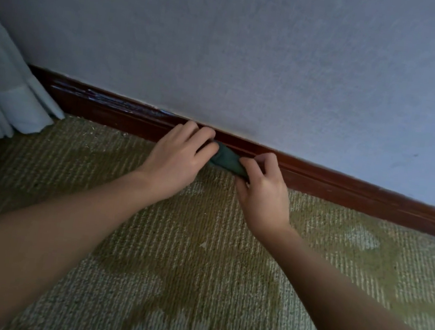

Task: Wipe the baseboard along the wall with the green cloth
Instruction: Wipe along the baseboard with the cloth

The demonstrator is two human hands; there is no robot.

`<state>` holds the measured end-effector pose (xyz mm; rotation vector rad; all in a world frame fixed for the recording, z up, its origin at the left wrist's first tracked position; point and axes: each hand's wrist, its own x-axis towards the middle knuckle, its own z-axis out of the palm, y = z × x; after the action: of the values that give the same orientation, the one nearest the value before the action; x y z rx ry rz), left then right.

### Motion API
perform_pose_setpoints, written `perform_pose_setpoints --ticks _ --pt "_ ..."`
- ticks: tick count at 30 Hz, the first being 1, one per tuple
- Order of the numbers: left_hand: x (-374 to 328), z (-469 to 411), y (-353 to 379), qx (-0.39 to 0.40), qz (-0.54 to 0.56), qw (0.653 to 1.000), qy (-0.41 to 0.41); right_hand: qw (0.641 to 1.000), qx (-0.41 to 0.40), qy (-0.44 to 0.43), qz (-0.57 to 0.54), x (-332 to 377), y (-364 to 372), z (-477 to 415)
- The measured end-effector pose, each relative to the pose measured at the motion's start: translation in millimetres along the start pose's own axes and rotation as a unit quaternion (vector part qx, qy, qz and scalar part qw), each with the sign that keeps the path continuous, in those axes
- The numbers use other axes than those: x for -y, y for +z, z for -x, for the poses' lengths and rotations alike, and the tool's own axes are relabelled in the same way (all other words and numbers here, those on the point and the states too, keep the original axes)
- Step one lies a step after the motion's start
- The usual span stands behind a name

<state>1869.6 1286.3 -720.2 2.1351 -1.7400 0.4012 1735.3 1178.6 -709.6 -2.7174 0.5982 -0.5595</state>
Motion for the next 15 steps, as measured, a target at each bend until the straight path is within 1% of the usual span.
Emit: perform_pose_setpoints --ticks 2,3,7,11,13,15 --pt "-1 -8 -1 -0.018 0.025 0.999 -0.022 1.000 -0.018 0.001 0.003 -3 -1 -10" --pt "1 -12 -2 -0.025 0.025 0.999 -0.017 1.000 -0.023 0.002 0.006 -3 -2 -14" --pt "6 -15 -1 -0.007 -0.005 0.999 0.046 1.000 -0.010 -0.004 0.027 -9 -1 -24" --pt "16 -10 -1 0.002 -0.026 0.996 0.080 0.999 -0.025 -0.019 0.031 -3 10 -27" --pt "21 -5 -1 0.009 -0.031 0.996 0.082 0.999 -0.027 -0.019 0.029 0 14 -26" --pt "19 -5 0 0.009 -0.022 0.997 0.067 0.999 -0.021 -0.019 0.030 -2 13 -26"
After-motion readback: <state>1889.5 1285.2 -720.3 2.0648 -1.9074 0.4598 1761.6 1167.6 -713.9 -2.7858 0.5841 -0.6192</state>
